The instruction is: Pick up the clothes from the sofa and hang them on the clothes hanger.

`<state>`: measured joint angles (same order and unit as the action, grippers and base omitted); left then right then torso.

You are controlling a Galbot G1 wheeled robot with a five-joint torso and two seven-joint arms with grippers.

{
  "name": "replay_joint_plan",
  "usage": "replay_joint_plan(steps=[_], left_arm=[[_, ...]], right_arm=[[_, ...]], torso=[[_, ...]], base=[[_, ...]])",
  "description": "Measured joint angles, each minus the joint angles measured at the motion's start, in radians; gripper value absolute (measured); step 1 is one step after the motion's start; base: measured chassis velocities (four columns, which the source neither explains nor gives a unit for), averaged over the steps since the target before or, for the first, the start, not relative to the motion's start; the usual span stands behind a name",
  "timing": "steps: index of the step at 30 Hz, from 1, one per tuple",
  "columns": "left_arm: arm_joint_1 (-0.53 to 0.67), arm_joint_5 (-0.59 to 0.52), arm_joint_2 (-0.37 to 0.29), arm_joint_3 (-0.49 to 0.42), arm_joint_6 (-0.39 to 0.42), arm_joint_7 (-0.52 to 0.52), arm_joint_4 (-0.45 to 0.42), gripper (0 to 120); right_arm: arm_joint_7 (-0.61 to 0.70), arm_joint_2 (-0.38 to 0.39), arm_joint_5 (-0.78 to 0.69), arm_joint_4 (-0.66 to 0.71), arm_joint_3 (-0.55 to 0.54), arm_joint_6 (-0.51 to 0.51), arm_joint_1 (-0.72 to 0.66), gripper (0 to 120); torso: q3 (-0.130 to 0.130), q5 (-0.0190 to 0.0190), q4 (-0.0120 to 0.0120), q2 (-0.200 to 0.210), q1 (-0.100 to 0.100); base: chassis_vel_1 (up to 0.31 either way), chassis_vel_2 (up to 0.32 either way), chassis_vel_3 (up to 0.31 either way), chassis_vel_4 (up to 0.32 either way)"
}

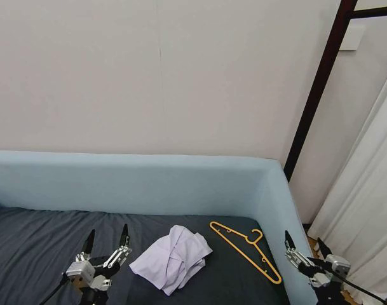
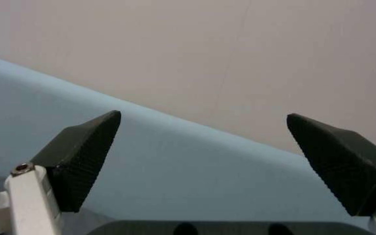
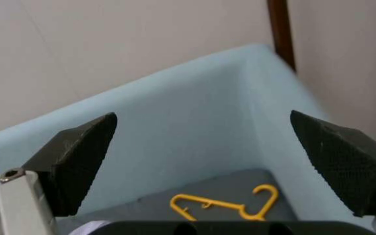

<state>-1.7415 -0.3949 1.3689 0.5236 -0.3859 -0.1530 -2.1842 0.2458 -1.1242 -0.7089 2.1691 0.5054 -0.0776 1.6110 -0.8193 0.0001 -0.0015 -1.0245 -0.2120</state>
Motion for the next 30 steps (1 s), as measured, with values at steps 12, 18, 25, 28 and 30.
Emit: replay_joint_plan(steps=[12,18,25,28,30], left_arm=[[-0.068,0.041,0.003,0.091,0.001,-0.080,-0.008,100],[-0.085,0.042,0.003,0.132,-0.021,-0.084,-0.018,100],[-0.086,0.021,-0.008,0.168,-0.031,-0.089,-0.019,100],[-0.094,0.014,-0.010,0.172,-0.031,-0.089,-0.039,100],[-0.098,0.013,-0.010,0.172,-0.031,-0.088,-0.046,100]], right_arm=[[0.207,0.002,-0.379,-0.241,-0.355,0.178,-0.467,100],[0.275,-0.104,-0.525,-0.433,-0.438,0.267,-0.612,100],[0.292,-0.231,-0.594,-0.599,-0.430,0.328,-0.676,100],[0.267,-0.295,-0.570,-0.683,-0.417,0.336,-0.693,100],[0.257,-0.316,-0.556,-0.710,-0.409,0.337,-0.700,100]], torso=[[0.000,-0.0003,0.0002,0.000,0.000],[0.000,-0.0005,-0.0001,0.000,0.000],[0.000,-0.0005,-0.0001,0.000,0.000],[0.000,-0.0004,-0.0002,0.000,0.000],[0.000,-0.0004,-0.0001,0.000,0.000]], base=[[0.000,0.000,0.000,0.000],[0.000,0.000,0.000,0.000],[0.000,0.000,0.000,0.000],[0.000,0.000,0.000,0.000],[0.000,0.000,0.000,0.000]])
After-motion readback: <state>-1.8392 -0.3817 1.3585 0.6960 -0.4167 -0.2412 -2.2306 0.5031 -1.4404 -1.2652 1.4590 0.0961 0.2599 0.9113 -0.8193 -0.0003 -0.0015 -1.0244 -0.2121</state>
